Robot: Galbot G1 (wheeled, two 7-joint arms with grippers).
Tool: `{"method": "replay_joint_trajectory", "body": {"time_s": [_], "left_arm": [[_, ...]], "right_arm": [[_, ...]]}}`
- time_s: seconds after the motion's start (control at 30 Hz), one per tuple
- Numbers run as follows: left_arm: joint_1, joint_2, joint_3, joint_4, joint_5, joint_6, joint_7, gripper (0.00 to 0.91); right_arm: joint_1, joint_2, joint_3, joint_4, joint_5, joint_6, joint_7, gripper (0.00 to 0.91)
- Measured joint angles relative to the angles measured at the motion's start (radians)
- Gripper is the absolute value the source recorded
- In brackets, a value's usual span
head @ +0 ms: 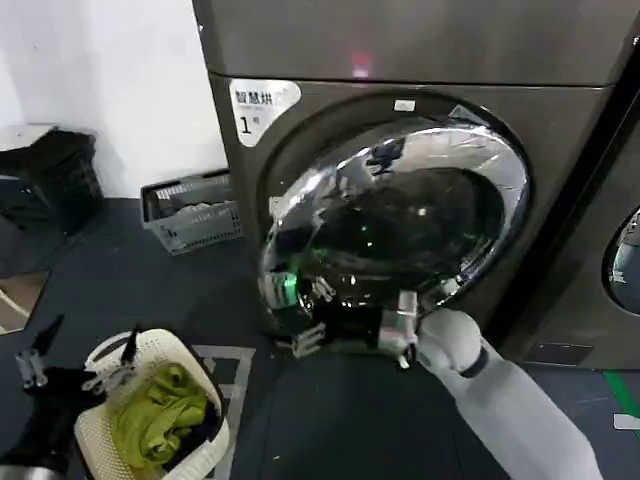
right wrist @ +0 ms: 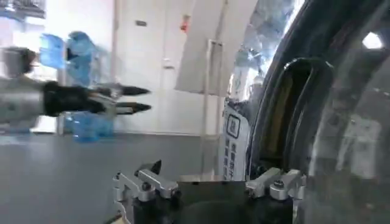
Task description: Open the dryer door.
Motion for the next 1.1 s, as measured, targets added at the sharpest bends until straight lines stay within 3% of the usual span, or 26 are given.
{"method": "replay_joint_trajectory", "body": {"time_s": [0.27,0.5,1.1], "left_arm": [[-0.118,0.154,-0.024,0.124,-0.197,-0.073,0.084,0.907],[-0.209,0.278,0.03,0.261,-0.285,-0.146,0.085,0.907],[-0.564,0.56,0.429,0.55,-0.538,-0.169,0.087,0.907]], "right_arm": [[-0.047,-0.04,0.065,0.025,0.023,0.009,-0.157,0.907],[-0.081,-0.059,0.118,0.018,0.036,0.016,-0.268,0.907],[-0.248,-0.132,0.282,0.078,0.035,0.023,-0.494,0.907]]}}
